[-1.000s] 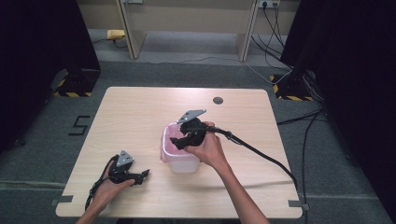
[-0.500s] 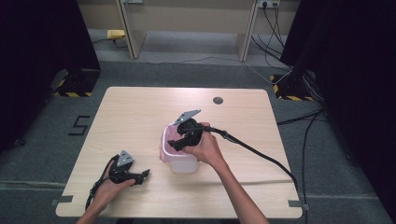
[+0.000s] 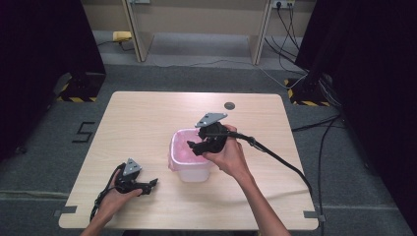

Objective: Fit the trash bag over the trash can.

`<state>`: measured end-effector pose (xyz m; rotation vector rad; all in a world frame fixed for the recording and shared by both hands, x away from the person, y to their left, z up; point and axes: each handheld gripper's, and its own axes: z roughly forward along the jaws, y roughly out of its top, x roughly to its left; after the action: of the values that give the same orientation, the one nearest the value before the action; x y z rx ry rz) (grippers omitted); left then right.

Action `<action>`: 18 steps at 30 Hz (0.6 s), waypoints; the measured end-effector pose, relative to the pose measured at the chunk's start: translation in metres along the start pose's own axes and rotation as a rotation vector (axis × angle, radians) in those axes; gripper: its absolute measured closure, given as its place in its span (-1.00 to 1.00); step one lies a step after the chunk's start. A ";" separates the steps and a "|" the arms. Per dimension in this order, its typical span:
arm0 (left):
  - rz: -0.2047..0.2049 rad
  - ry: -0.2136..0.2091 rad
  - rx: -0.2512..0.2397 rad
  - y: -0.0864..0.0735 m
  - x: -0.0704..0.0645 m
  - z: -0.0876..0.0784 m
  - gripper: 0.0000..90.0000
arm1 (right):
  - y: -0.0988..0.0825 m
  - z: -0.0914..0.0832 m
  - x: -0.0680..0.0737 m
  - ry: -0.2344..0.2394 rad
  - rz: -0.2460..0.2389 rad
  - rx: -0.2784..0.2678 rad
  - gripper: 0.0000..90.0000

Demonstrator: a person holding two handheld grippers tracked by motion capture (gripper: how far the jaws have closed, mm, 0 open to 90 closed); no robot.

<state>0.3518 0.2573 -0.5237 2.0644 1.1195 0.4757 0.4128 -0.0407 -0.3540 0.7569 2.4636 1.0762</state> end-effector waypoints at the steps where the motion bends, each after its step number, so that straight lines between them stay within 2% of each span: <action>1: 0.000 0.000 0.000 0.000 0.000 0.000 -0.69 | -0.002 -0.001 0.001 0.023 0.001 -0.003 -0.30; 3: -0.001 0.002 0.001 0.000 0.000 0.000 -0.69 | -0.006 0.001 0.006 0.061 -0.003 0.018 -0.28; 5: -0.001 0.001 0.000 0.000 0.000 0.000 -0.69 | -0.009 0.006 0.010 0.071 -0.034 0.052 -0.28; 9: -0.001 -0.001 -0.001 0.000 0.000 0.000 -0.69 | -0.014 0.019 0.012 0.098 -0.048 0.094 -0.27; 14: 0.002 -0.002 0.001 0.000 0.000 0.000 -0.69 | -0.017 0.025 0.010 0.122 -0.033 0.128 -0.27; 17: 0.003 -0.002 0.002 0.000 0.000 0.000 -0.69 | -0.016 0.023 0.008 0.124 -0.026 0.118 -0.31; 18: 0.003 -0.002 0.002 0.000 0.000 0.000 -0.69 | -0.015 0.020 0.007 0.121 -0.018 0.096 -0.31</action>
<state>0.3522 0.2571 -0.5236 2.0678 1.1162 0.4742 0.4123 -0.0334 -0.3788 0.7155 2.6355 1.0313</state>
